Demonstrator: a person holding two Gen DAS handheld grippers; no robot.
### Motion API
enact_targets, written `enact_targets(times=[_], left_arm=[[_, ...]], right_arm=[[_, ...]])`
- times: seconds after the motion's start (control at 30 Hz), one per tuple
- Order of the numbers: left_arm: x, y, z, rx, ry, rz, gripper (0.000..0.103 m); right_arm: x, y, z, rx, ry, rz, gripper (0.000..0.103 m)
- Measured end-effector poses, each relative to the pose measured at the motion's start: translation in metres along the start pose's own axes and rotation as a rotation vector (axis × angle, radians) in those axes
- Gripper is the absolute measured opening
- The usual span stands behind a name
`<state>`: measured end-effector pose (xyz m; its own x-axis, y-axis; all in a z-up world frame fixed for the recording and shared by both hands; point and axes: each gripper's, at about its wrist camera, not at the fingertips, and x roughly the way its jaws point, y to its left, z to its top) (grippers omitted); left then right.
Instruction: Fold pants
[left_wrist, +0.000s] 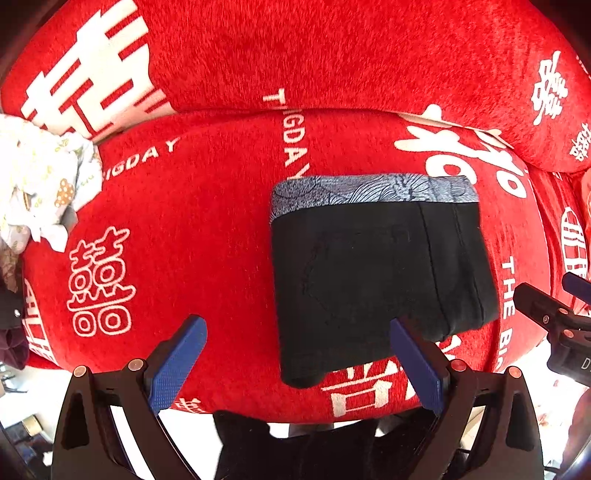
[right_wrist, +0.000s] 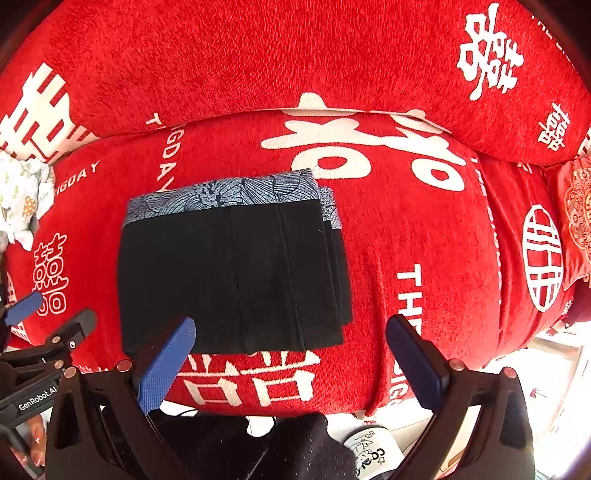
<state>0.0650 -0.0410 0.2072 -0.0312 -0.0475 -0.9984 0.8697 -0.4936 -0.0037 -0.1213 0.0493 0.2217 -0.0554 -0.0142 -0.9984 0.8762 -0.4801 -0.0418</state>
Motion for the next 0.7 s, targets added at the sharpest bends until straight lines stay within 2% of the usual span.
enact_targets(times=[0.5,0.7], left_arm=[[0.066,-0.02,0.003,-0.076,-0.009,0.041,0.099],[0.079,-0.03,0.005,-0.068,0.0,0.049,0.099]], right_arm=[[0.075,-0.015,0.008,-0.051,-0.012,0.061,0.103],[0.09,-0.023,0.013,-0.044,-0.009,0.097,0.103]])
